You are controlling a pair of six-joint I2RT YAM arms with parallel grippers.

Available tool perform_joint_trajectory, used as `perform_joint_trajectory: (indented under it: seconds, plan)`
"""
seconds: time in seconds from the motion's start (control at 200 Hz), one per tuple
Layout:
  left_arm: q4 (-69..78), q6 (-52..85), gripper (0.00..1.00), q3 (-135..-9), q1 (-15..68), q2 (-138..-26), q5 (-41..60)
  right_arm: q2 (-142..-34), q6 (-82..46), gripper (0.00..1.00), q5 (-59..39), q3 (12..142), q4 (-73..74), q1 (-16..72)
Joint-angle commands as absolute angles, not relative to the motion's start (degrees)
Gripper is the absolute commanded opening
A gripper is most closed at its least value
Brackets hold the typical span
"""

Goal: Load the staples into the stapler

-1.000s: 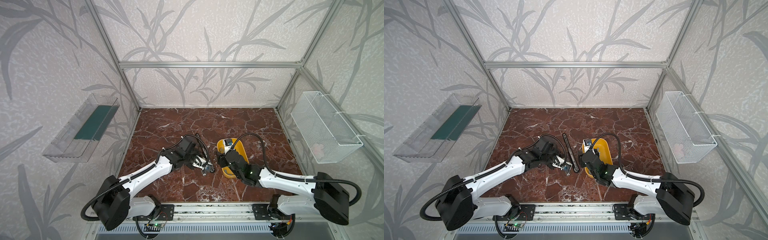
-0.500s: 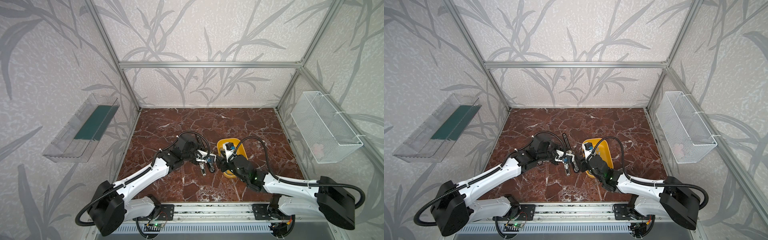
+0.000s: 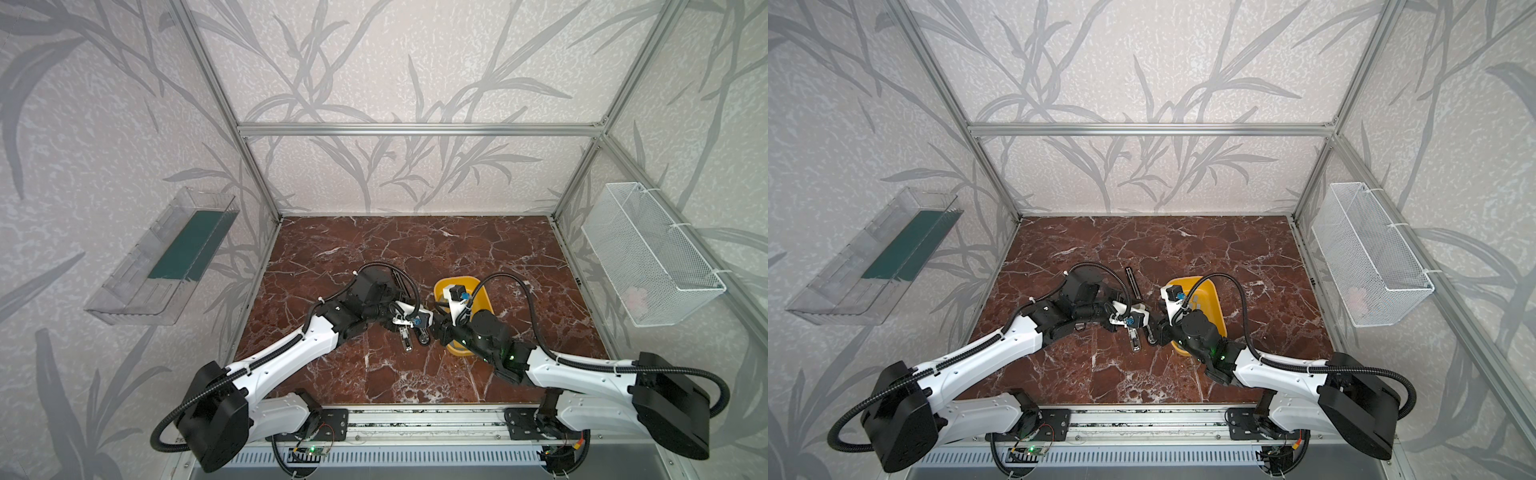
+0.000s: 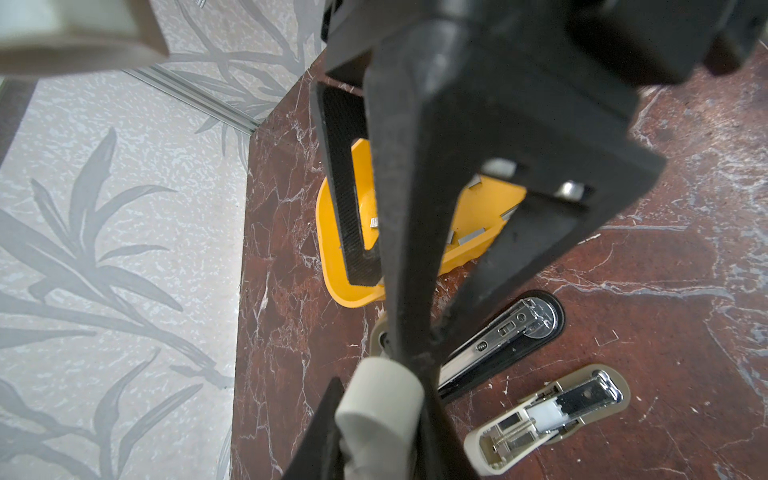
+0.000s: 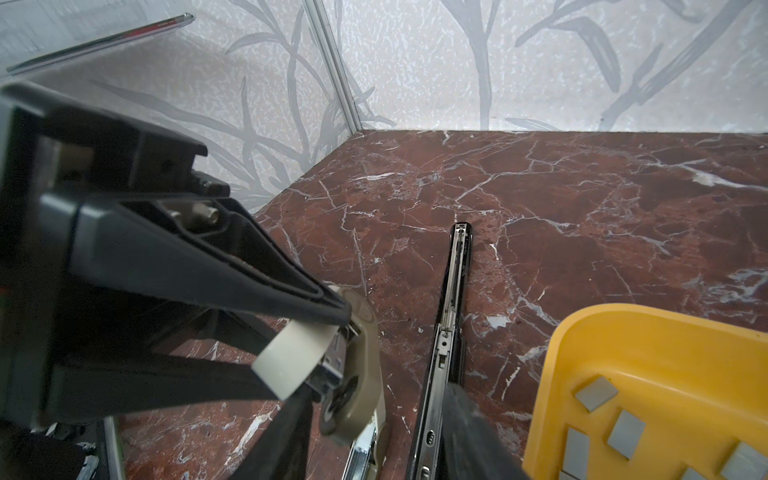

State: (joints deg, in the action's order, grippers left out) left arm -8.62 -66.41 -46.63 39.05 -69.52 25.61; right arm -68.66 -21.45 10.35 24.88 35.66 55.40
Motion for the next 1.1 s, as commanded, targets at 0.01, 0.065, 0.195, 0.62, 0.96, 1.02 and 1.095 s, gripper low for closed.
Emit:
perform_joint_trajectory:
  seconds: [0.01,0.065,0.195,0.62,0.96,1.02,1.095]
  plan:
    - [-9.7,-67.7,0.00,-46.4,39.5,-68.3,29.0,-68.6,-22.8,0.50,14.4,25.7,35.5,55.4]
    - [-9.4,-67.4,0.00,-46.4,39.5,-68.2,29.0,-68.7,-23.1,0.50,15.1,25.8,34.8,55.3]
    - [-8.2,-65.8,0.00,-46.3,39.5,-67.6,28.0,-69.4,-24.0,0.47,15.3,26.0,34.0,55.3]
    - [-5.5,-61.6,0.00,-45.9,39.3,-64.7,28.2,-74.0,-26.6,0.35,12.9,28.4,31.4,55.3]
    - [-5.7,-61.2,0.00,-45.1,39.0,-62.2,31.2,-74.7,-27.1,0.35,14.5,29.4,29.0,55.3]
    - [-5.8,-61.0,0.00,-45.2,39.0,-61.8,31.6,-74.8,-27.2,0.35,14.6,29.6,28.6,55.4]
    - [-5.8,-60.7,0.00,-45.1,38.8,-61.6,31.9,-74.9,-27.4,0.35,14.8,29.6,28.3,55.4]
